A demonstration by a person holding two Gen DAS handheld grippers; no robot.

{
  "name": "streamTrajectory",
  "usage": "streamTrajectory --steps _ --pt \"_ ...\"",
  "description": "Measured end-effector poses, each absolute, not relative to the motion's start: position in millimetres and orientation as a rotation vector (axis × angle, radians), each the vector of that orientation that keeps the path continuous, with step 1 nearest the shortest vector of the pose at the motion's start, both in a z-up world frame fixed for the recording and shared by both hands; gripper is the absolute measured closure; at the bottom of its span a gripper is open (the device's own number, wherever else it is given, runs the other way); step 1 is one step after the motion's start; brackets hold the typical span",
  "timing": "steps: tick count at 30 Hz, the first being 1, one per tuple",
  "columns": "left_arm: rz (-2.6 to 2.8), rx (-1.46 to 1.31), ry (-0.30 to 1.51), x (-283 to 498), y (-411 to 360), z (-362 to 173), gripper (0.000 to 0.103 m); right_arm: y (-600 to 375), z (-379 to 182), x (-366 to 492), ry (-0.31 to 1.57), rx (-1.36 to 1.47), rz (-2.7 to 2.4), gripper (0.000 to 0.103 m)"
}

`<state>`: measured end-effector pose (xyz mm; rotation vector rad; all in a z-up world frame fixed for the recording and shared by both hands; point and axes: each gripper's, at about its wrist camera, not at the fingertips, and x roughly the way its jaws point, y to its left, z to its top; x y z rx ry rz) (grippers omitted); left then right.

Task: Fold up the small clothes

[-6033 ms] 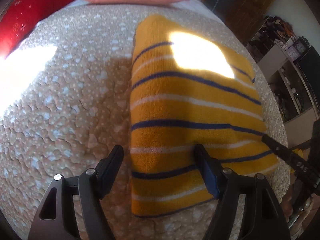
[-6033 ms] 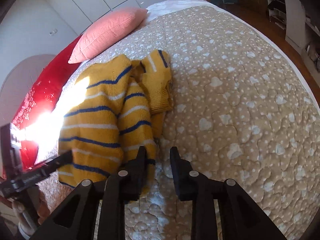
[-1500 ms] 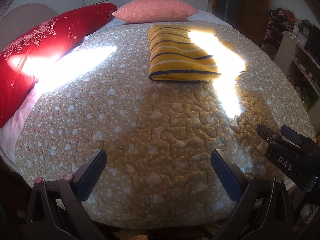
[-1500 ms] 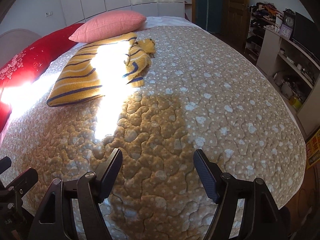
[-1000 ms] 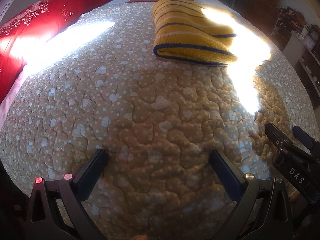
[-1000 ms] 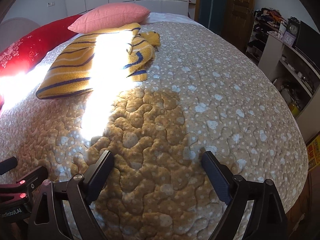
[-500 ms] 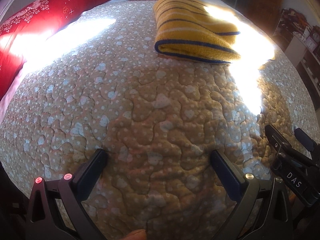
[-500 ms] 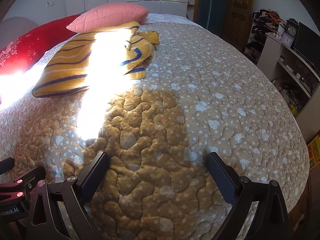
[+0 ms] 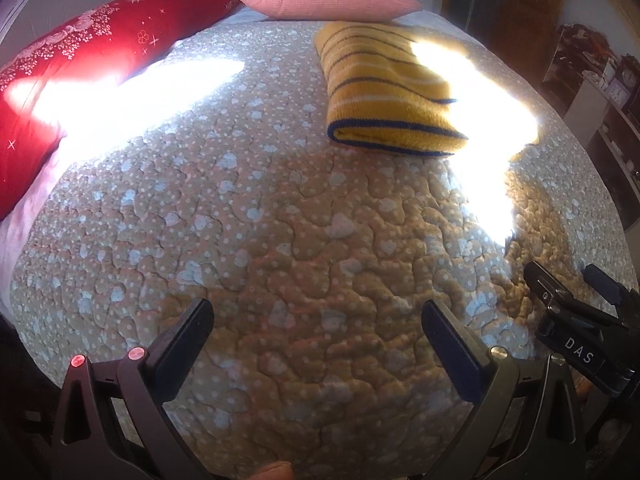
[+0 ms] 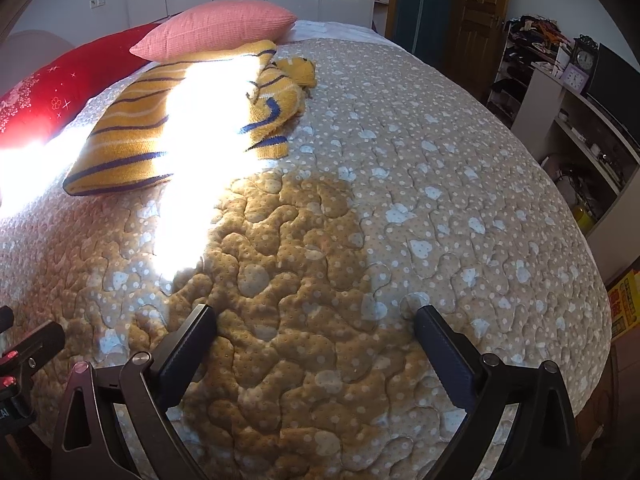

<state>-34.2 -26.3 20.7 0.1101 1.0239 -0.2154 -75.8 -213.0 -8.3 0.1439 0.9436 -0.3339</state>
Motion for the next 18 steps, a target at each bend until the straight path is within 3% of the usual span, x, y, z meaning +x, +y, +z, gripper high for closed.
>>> streamTrajectory --steps 18 --pt "-0.212 0.061 0.994 -40.8 -9.3 39.5 0.0 -198.4 13.4 -83.6 0.933 0.06 -0.36 0.002"
